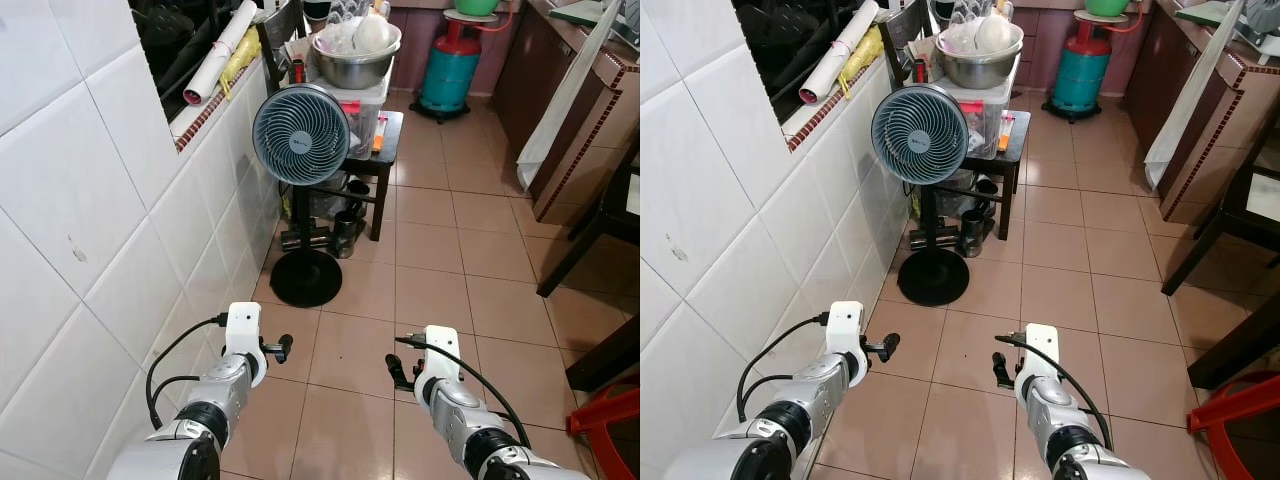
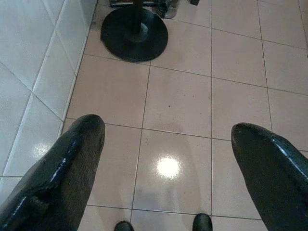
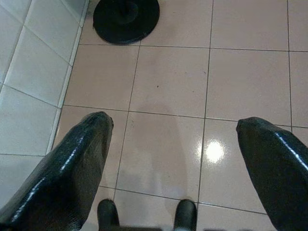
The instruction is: Setting the table
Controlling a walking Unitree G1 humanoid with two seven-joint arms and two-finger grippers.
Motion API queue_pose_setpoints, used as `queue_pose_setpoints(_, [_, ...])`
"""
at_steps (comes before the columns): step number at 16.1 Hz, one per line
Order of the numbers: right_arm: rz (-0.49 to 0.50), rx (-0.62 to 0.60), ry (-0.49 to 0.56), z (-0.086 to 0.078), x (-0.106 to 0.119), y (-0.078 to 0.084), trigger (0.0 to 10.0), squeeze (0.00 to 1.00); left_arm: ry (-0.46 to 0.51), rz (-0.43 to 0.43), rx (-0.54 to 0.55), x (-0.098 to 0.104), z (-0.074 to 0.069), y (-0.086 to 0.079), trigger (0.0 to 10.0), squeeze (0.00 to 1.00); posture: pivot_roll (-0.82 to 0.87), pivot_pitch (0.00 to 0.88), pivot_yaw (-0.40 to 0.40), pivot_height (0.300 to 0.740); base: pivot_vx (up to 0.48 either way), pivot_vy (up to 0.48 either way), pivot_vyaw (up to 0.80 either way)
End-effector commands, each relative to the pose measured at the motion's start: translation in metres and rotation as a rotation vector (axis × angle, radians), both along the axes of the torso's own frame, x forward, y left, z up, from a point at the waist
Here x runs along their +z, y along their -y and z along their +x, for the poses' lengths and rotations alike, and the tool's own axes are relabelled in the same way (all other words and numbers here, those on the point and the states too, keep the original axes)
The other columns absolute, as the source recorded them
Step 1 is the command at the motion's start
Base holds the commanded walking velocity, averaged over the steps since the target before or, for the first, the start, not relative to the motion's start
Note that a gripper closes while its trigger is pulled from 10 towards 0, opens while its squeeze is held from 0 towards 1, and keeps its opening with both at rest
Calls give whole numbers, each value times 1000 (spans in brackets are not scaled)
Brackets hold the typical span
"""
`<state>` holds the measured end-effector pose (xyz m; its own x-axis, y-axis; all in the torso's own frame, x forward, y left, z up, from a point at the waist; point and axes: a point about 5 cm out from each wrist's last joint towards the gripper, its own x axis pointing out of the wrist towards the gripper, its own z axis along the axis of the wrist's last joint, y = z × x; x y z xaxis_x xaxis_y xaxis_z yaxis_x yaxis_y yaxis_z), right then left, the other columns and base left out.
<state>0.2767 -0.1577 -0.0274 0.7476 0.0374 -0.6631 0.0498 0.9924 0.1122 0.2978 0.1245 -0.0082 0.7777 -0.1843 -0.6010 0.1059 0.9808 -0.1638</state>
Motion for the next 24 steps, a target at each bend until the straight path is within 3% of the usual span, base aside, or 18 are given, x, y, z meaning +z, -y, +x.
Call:
queue_pose_setpoints(1, [-5, -6, -6, 0, 0, 1, 10000, 0, 12, 1, 2, 4, 4, -1, 10000, 0, -37, 0, 20, 740, 0, 0, 0])
queue_pose_setpoints(6, [-17, -4, -9, 0, 0, 1, 10000, 0, 15, 10, -1, 4, 4, -2, 10000, 0, 0, 0, 0, 740, 0, 0, 0])
queue_pose_setpoints(7, [10, 25, 118, 31, 31, 13, 10000, 0, 91, 73, -8, 19, 17, -33, 10000, 0, -33, 0, 32, 740, 0, 0, 0])
queue_pose_setpoints(8, [24, 47, 169, 41, 43, 15, 10000, 0, 119, 94, -10, 26, 22, -44, 10000, 0, -33, 0, 29, 740, 0, 0, 0])
queue_pose_setpoints(13, [27, 76, 121, 27, 26, 1, 10000, 0, 105, 81, -13, 22, 19, -38, 10000, 0, -34, 0, 31, 740, 0, 0, 0])
queue_pose_setpoints(15, [-18, 112, 162, 31, 31, 1, 10000, 0, 107, 78, -55, 24, 20, -37, 10000, 0, -35, 0, 31, 740, 0, 0, 0])
queue_pose_setpoints(18, [-67, 192, 225, 38, 42, 9, 10000, 0, 194, 102, -160, 34, 26, -38, 10000, 0, -28, 0, 26, 740, 0, 0, 0])
queue_pose_setpoints(21, [-54, 244, 352, 42, 58, 20, 10000, 0, 302, 117, -206, 41, 22, -56, 10000, 0, -28, 0, 27, 740, 0, 0, 0])
queue_pose_setpoints(23, [-7, 254, 462, 33, 72, 27, 10000, 0, 404, 100, -228, 49, 16, -61, 10000, 0, -12, 0, 23, 740, 0, 0, 0])
queue_pose_setpoints(24, [-5, 217, 525, 21, 82, 32, 10000, 0, 490, 70, -176, 58, 5, -62, 10000, 0, -10, 0, 21, 740, 0, 0, 0])
